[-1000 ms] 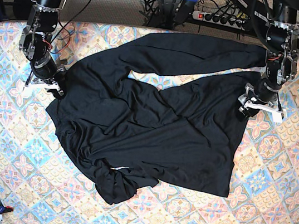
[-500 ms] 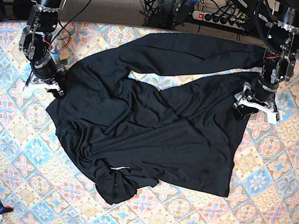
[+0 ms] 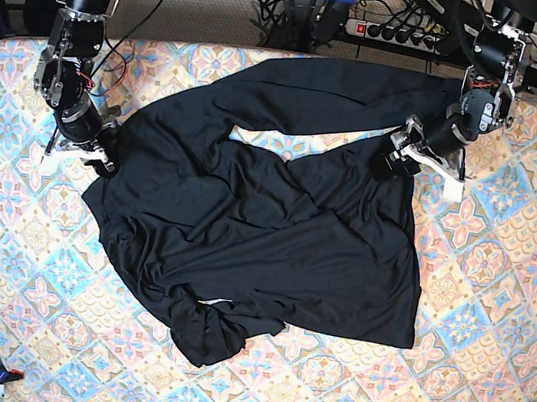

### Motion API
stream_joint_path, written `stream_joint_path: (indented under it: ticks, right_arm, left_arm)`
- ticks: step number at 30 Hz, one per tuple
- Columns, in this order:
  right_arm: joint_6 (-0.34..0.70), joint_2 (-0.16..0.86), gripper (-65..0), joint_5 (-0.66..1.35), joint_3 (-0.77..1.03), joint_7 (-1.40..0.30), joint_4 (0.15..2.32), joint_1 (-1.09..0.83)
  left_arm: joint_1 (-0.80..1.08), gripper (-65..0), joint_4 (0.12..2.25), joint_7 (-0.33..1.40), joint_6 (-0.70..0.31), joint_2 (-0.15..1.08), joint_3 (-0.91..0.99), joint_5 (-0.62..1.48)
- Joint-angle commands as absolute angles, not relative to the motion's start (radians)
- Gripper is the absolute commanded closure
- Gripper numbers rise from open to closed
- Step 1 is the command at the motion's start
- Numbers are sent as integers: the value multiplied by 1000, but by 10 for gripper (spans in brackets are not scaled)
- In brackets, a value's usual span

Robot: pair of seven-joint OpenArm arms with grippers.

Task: Layout the t-shirt on the table in an organized manner, then fold the t-shirt properly
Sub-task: 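Grasp the shirt hem corner with the left gripper, then pull the held hem corner with the left gripper away from the right gripper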

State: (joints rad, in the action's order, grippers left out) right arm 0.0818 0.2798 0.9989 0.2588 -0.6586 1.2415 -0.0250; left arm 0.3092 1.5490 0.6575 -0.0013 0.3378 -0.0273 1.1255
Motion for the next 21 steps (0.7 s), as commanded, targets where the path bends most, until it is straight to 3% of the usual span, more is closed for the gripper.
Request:
stream_joint_path:
  ticks: [1, 4, 6, 8, 10, 11, 21]
  right_arm:
    - [76, 286, -12, 989, 255, -691, 1248, -22]
    - [76, 286, -12, 989, 255, -691, 1248, -22]
    - [76, 286, -12, 989, 255, -691, 1247, -22]
    - [76, 286, -12, 989, 255, -691, 1247, -22]
    - [76, 286, -12, 989, 255, -691, 1247, -22]
    - [76, 286, -11, 989, 254, -691, 1247, -22]
    - [76, 286, -11, 989, 254, -691, 1248, -22]
  left_arm:
    - [341, -371, 1538, 831, 35, 326, -59, 1110]
    - [341, -358, 1538, 831, 35, 326, -59, 1110]
    - [341, -300, 1538, 831, 35, 326, -59, 1107]
    - [341, -193, 1538, 831, 35, 326, -58, 1106]
    - [343, -35, 1537, 831, 39, 326, -27, 1104]
    - [343, 0, 1534, 832, 39, 326, -8, 1102]
    - [364, 0, 1534, 835, 39, 332, 280, 1098]
